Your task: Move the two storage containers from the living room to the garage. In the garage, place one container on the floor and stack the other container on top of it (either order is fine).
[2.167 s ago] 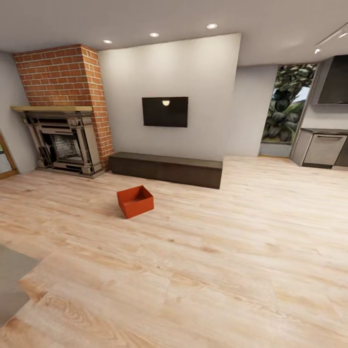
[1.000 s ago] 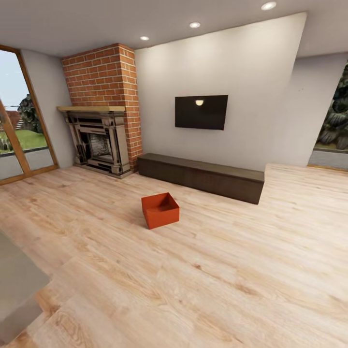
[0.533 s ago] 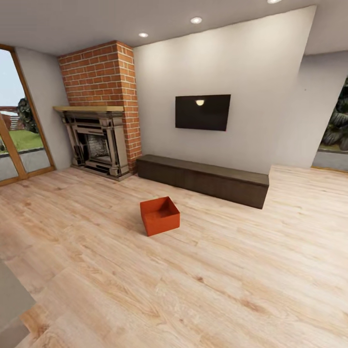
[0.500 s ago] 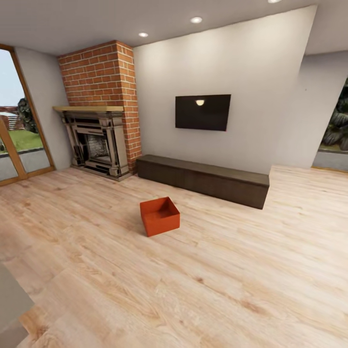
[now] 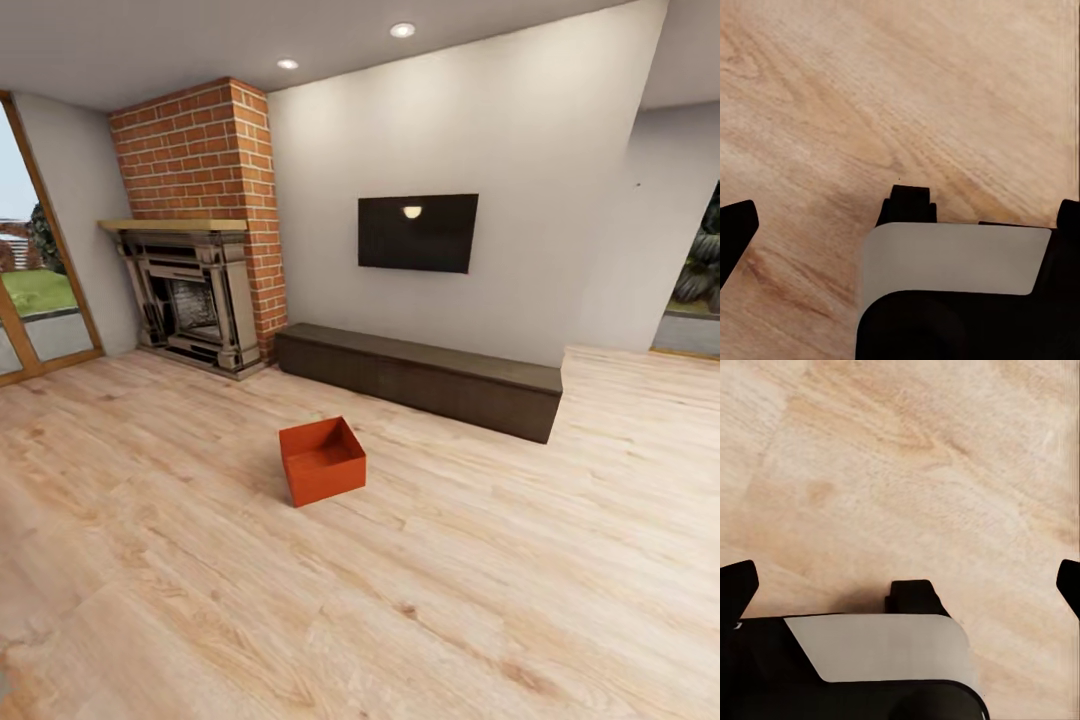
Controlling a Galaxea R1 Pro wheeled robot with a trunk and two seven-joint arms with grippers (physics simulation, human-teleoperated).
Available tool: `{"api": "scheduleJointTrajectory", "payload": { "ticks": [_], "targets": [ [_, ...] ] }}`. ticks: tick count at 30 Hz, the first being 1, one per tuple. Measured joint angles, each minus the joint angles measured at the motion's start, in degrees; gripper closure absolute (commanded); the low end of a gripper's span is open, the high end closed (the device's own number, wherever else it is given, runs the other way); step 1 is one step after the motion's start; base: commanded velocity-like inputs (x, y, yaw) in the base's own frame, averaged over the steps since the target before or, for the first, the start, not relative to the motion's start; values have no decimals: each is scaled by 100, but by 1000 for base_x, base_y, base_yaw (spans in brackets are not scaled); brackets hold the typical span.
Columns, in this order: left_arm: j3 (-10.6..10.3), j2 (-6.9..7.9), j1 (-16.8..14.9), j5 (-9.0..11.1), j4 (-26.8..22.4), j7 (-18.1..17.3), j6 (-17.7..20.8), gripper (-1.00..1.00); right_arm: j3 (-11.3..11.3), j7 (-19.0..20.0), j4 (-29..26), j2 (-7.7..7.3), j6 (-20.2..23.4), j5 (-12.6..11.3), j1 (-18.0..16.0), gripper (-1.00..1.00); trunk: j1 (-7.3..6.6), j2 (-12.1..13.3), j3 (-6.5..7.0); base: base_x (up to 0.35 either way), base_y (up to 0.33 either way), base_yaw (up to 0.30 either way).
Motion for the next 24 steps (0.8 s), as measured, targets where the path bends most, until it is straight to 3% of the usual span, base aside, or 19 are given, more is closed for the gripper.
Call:
{"api": "scheduleJointTrajectory", "payload": {
  "ticks": [24],
  "targets": [
    [4, 6, 2, 0, 0, 1, 2, -100, -1, 1, 0, 0, 5, 0, 0, -100, 0, 0, 0, 294, -202, 0]
  ]
}}
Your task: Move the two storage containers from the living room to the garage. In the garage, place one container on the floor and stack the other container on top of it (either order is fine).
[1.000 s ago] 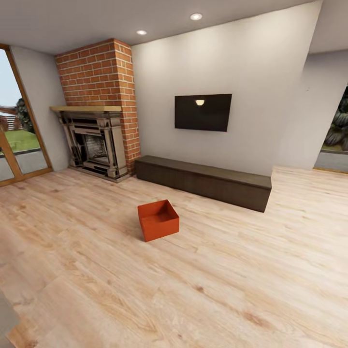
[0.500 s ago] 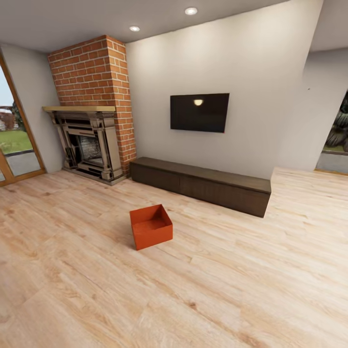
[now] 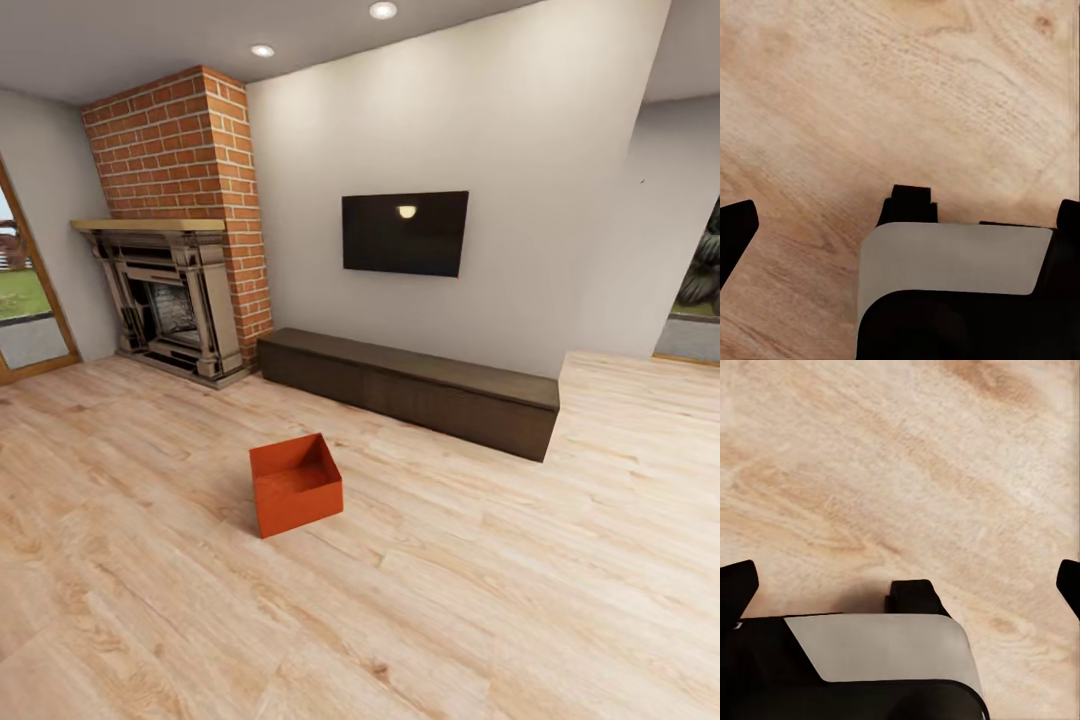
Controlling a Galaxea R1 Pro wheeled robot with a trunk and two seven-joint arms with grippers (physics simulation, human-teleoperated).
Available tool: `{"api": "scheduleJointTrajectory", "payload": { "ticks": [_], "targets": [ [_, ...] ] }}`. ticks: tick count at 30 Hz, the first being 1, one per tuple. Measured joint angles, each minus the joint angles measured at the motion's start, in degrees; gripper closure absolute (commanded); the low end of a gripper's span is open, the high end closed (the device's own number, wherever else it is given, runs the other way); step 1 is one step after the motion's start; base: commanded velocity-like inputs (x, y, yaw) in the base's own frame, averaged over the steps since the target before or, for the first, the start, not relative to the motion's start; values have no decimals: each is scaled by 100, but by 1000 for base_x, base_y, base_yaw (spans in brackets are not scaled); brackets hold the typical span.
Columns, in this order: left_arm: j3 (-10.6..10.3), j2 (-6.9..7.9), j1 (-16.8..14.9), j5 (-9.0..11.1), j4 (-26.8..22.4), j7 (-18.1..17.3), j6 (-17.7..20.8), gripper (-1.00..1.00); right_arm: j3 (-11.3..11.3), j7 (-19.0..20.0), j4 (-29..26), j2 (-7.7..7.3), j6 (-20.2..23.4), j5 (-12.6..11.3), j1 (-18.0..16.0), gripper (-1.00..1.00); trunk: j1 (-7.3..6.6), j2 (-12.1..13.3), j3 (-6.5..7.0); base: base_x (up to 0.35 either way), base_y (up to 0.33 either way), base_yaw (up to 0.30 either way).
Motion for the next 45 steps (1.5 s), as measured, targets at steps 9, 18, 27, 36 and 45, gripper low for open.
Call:
{"api": "scheduleJointTrajectory", "payload": {
  "ticks": [9, 18, 27, 36, 45],
  "targets": [
    [1, 0, 0, 0, 0, 0, 3, -100, -1, -1, 0, 0, 0, 0, 0, -100, 0, 0, 0, 315, -100, 0],
    [0, 0, -1, 0, 0, 0, -1, -100, 5, -1, 0, 0, 0, 0, 0, -100, 0, 0, 0, 315, -97, 0],
    [-3, 1, -2, 0, 0, 0, -2, -100, 6, -2, 0, 1, -2, 1, -1, -100, 0, 0, 0, 315, -97, 152],
    [-1, 1, 1, 0, 0, 0, -4, -100, 2, -1, 0, 1, -2, 1, -1, -100, 0, 0, 0, 315, -97, 266],
    [-2, 1, 1, 0, 0, 0, -4, -100, 1, -1, 0, 1, -5, 1, -1, -100, 0, 0, 0, 315, -97, 269]
  ]
}}
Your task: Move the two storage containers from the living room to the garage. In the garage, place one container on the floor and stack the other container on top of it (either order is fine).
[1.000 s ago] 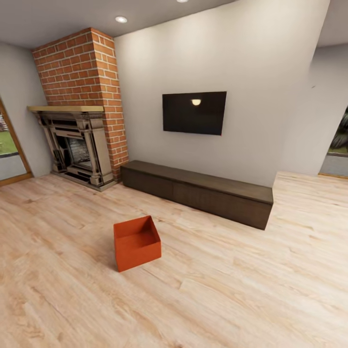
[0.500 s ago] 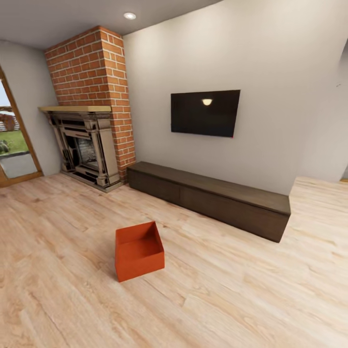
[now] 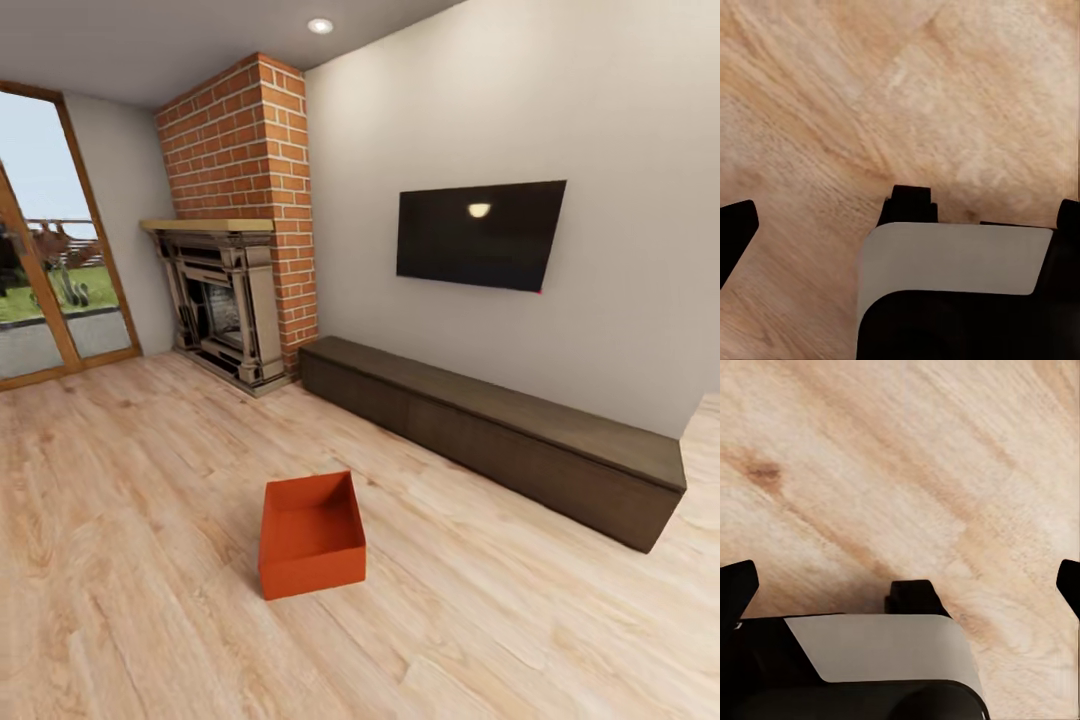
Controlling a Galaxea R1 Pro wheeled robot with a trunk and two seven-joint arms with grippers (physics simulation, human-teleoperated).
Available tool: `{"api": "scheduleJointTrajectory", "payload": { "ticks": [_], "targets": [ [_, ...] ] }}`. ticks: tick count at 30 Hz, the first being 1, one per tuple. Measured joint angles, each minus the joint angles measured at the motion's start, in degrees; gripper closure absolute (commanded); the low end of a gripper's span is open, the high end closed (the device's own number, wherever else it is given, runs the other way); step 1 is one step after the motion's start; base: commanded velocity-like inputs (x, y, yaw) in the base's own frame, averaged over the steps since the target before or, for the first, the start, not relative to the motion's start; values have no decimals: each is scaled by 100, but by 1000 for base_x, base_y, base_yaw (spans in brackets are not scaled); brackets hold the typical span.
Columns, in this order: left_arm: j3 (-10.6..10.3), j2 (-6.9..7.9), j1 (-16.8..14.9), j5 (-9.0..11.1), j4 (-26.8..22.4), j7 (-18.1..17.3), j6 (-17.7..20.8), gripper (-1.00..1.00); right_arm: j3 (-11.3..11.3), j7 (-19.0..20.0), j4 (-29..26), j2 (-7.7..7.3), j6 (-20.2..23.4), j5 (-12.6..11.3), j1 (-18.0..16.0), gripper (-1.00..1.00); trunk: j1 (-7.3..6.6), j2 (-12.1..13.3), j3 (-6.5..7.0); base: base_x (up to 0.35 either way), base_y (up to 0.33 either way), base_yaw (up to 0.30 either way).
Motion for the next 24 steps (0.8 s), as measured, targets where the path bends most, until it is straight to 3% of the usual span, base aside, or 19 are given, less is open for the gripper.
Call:
{"api": "scheduleJointTrajectory", "payload": {
  "ticks": [19, 24],
  "targets": [
    [3, 0, -2, 0, 0, 0, 0, -100, -1, 0, 0, 0, 4, 0, 0, -100, 0, 0, 0, 315, -97, 269],
    [0, 0, -2, 0, 0, 0, 2, -100, -3, 0, 0, -2, 4, -1, 0, -100, 0, 0, 0, 315, -97, 108]
  ]
}}
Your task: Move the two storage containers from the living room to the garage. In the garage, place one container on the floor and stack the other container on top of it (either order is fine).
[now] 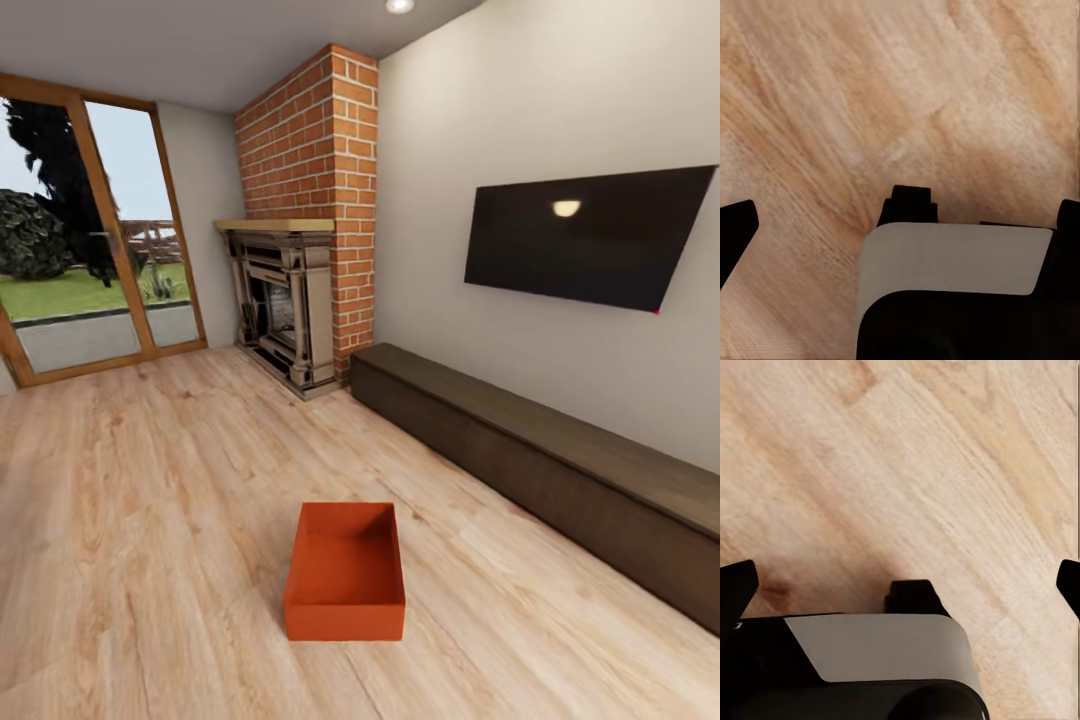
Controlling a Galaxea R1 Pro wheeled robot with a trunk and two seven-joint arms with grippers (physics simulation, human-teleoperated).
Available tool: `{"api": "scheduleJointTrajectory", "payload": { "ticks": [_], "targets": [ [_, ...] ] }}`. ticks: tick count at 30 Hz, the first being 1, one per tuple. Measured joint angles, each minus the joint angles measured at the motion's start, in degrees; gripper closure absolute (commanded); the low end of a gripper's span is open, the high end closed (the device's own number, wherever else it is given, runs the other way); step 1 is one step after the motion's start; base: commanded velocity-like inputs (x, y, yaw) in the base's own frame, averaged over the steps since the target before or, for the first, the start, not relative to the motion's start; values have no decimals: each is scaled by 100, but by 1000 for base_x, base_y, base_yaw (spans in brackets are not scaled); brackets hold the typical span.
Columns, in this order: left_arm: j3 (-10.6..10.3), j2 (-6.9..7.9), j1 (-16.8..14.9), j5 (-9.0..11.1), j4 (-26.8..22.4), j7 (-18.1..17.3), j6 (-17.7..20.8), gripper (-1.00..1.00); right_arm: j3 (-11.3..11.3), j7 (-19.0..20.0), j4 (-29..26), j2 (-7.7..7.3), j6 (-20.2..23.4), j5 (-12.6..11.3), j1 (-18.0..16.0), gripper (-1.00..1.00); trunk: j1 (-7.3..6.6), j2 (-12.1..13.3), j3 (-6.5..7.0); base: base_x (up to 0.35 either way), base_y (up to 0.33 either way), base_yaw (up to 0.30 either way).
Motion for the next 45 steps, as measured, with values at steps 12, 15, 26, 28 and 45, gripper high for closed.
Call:
{"api": "scheduleJointTrajectory", "payload": {
  "ticks": [12, 15, 26, 28, 45],
  "targets": [
    [1, 0, 0, 0, 0, 1, 3, -100, 2, 2, 0, 0, 0, 0, 0, -100, 0, 0, 0, 315, -46, 5],
    [1, 0, -1, 0, 0, 1, 1, -100, 2, 2, 0, 0, 0, 0, 0, -100, 0, 0, 0, 315, -1, 0],
    [3, 24, 1, 0, 0, 7, -50, -100, 2, 2, 0, -6, 0, 0, 0, -100, 2, 0, 0, 270, 0, 0],
    [2, 41, 0, 0, 0, 9, -57, -100, 1, 2, 0, -5, 0, 0, 0, -100, 3, 0, 0, 57, 0, 0],
    [3, 59, 0, 0, 0, 10, -57, -100, 0, 1, 0, -5, 0, 0, 0, -100, 3, 0, 0, 120, 0, 0]
  ]
}}
